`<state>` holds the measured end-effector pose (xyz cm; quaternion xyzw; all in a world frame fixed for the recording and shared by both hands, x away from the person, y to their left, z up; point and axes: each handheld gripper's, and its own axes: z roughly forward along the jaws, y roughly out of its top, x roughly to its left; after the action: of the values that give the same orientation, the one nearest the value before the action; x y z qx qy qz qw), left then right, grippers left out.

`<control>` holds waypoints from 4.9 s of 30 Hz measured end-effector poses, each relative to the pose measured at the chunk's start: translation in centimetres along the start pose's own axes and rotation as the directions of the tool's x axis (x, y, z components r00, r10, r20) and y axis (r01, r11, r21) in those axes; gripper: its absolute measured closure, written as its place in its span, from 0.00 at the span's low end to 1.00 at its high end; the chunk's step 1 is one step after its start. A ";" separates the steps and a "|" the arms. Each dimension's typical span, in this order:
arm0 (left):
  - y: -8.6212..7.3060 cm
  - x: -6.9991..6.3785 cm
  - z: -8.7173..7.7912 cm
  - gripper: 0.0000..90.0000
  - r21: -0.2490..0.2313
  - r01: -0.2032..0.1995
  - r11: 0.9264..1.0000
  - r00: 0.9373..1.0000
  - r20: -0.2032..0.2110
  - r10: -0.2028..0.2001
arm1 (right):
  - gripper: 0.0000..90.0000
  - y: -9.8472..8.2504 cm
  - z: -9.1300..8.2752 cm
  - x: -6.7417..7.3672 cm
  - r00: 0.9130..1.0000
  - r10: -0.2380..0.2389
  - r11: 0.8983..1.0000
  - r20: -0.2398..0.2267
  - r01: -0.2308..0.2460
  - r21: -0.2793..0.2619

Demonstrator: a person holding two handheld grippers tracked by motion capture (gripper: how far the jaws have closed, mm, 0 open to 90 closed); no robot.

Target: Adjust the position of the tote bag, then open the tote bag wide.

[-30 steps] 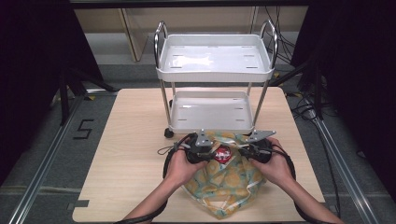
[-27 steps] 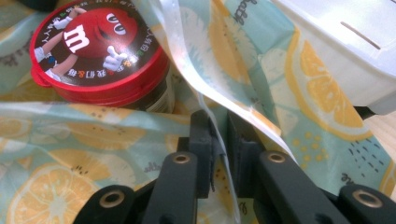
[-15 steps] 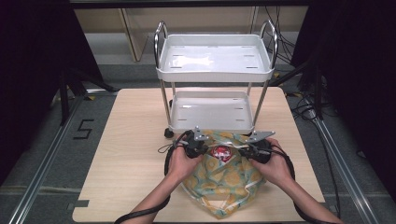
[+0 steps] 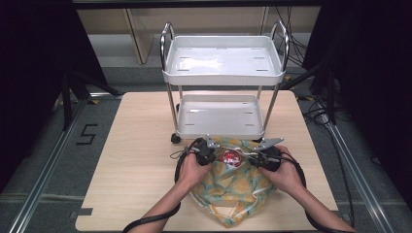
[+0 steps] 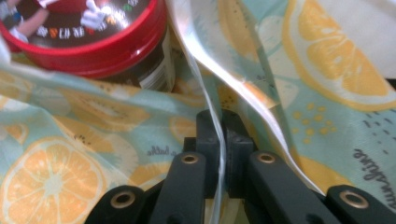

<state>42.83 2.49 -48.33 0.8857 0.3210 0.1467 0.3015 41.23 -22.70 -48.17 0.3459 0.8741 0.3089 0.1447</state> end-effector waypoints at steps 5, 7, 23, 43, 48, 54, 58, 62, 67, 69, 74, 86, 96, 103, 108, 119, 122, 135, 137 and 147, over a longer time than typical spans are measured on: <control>-0.6 -0.2 0.4 0.99 0.038 -0.018 0.999 1.000 0.013 0.018 | 0.95 0.0 -0.1 0.2 1.000 0.006 1.000 -0.011 -0.006 0.011; -0.7 -0.3 0.2 0.98 0.040 -0.024 0.999 1.000 0.005 0.024 | 0.93 0.0 -0.2 0.3 1.000 0.006 1.000 -0.013 -0.006 0.013; -0.6 -3.3 -6.2 0.45 -0.187 -0.046 0.981 0.991 0.114 0.068 | 0.62 0.1 -3.2 1.0 1.000 -0.003 0.995 -0.030 0.000 -0.103; -0.6 -6.0 -4.5 0.96 -0.125 -0.187 0.974 0.978 0.075 0.197 | 0.71 0.8 -3.6 0.9 1.000 -0.022 0.984 -0.001 0.022 -0.176; -1.0 -6.4 -4.2 1.00 -0.087 -0.174 0.981 0.975 0.128 0.184 | 0.71 0.8 -3.4 0.9 1.000 -0.006 0.985 -0.001 0.006 -0.172; -2.1 -7.0 -3.5 1.00 -0.020 -0.186 0.982 0.966 0.180 0.186 | 0.73 0.8 -3.3 0.9 1.000 -0.022 0.987 -0.014 0.019 -0.162; -2.4 -7.2 -3.1 1.00 -0.022 -0.184 0.983 0.964 0.189 0.185 | 0.75 0.9 -3.4 1.1 1.000 -0.013 0.987 -0.018 0.010 -0.161; -2.6 -7.2 -3.1 1.00 0.000 -0.184 0.983 0.962 0.205 0.181 | 0.75 0.9 -3.6 1.3 1.000 -0.017 0.986 -0.024 0.013 -0.167; -2.6 -7.4 -3.1 0.99 -0.047 -0.141 0.989 0.968 0.205 0.148 | 0.82 0.9 -4.3 2.1 0.999 -0.021 0.987 -0.039 0.015 -0.160; -2.5 -7.3 -3.3 0.99 -0.039 -0.173 0.984 0.962 0.209 0.178 | 0.83 1.0 -4.3 2.3 0.998 -0.047 0.984 -0.036 0.040 -0.171; -2.5 -7.4 -3.0 0.97 -0.067 -0.168 0.984 0.962 0.209 0.178 | 0.79 1.2 -4.1 2.8 0.998 -0.046 0.984 -0.042 0.038 -0.175; -1.6 -7.2 -4.5 0.54 -0.130 -0.158 0.979 0.952 0.243 0.186 | 0.94 1.6 -3.4 1.9 1.000 -0.018 0.986 -0.012 0.015 -0.165; -0.6 -6.6 -6.5 0.48 -0.207 -0.106 0.972 0.962 0.227 0.154 | 0.95 1.7 -3.1 1.8 1.000 -0.015 0.989 -0.010 0.013 -0.146; -0.3 -5.6 -7.0 0.46 -0.249 -0.058 0.967 0.972 0.205 0.111 | 0.94 1.7 -3.0 1.8 1.000 -0.008 0.989 -0.011 0.007 -0.145; 0.1 -5.3 -6.8 0.40 -0.282 -0.052 0.958 0.979 0.174 0.105 | 0.93 1.7 -2.9 1.5 1.000 -0.022 0.986 0.003 0.022 -0.162; 0.6 -4.3 -6.4 0.30 -0.340 0.051 0.939 0.983 0.182 0.012 | 0.87 1.7 -3.0 0.9 1.000 -0.008 0.983 0.007 0.009 -0.185; 0.6 -4.1 -6.4 0.30 -0.342 0.057 0.938 0.983 0.182 0.007 | 0.86 1.7 -3.1 0.7 1.000 -0.008 0.981 0.015 0.011 -0.194; 0.1 -4.3 -6.9 0.31 -0.348 0.079 0.934 0.989 0.147 -0.029 | 0.84 2.0 -4.0 0.6 1.000 0.011 0.975 0.014 -0.007 -0.221; 0.1 -4.4 -6.8 0.31 -0.355 0.080 0.932 0.989 0.147 -0.029 | 0.84 2.0 -4.0 0.6 1.000 0.001 0.976 0.014 0.002 -0.217; 0.9 -4.8 -5.5 0.34 -0.329 0.043 0.943 0.989 0.147 0.007 | 0.83 2.2 -3.4 0.6 1.000 0.014 0.979 -0.006 -0.014 -0.201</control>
<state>37.15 1.16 -43.83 0.8278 0.2769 0.1304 0.4702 40.35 -22.58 -44.21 0.3350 0.8362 0.3975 0.1748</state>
